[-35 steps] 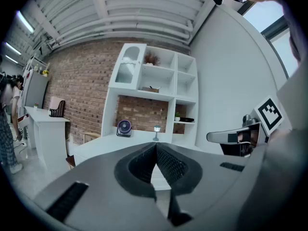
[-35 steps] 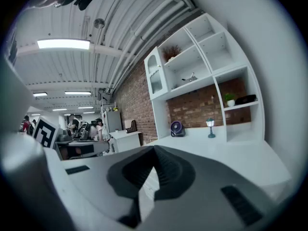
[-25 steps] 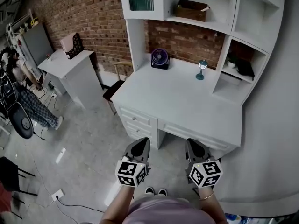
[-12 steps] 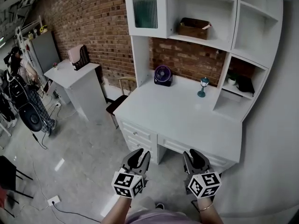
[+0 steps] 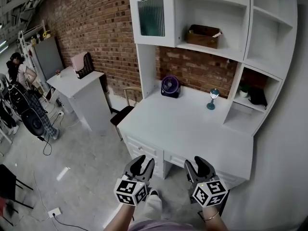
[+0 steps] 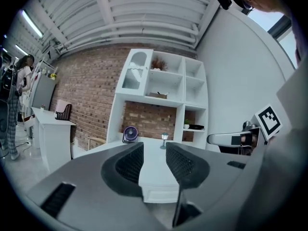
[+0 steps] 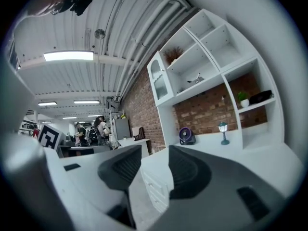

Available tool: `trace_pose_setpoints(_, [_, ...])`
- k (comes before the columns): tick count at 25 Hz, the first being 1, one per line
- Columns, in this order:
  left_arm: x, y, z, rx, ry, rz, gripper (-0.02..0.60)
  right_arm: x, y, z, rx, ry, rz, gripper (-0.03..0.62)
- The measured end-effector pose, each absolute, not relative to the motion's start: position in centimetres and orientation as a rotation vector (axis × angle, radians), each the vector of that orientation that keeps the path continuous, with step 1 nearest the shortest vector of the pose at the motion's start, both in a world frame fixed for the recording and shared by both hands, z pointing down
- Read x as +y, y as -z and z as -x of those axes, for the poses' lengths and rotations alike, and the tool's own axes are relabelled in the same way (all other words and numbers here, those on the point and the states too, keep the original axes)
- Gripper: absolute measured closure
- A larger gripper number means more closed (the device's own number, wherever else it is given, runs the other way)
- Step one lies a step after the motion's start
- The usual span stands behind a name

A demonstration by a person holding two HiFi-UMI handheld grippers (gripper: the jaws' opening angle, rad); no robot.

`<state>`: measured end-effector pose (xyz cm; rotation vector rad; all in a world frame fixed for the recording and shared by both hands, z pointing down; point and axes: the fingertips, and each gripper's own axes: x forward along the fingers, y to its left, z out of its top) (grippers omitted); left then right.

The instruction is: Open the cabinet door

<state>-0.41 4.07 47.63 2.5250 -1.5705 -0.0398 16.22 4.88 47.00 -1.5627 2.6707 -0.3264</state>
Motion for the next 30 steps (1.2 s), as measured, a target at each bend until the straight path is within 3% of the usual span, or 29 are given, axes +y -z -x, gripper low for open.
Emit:
trace_pose_setpoints(12, [-10.8, -44.8, 2.2, -1.547, 0.068, -2.619, 0.453, -8.9, -42.8, -14.1, 2.664, 0.213, 1.546, 0.422])
trace_pose_setpoints(30, [-28.4, -31.7, 4.4, -1.528, 0.267, -2.910, 0.466, -25.6, -29.9, -10.4, 2.585, -0.190, 1.528, 0.422])
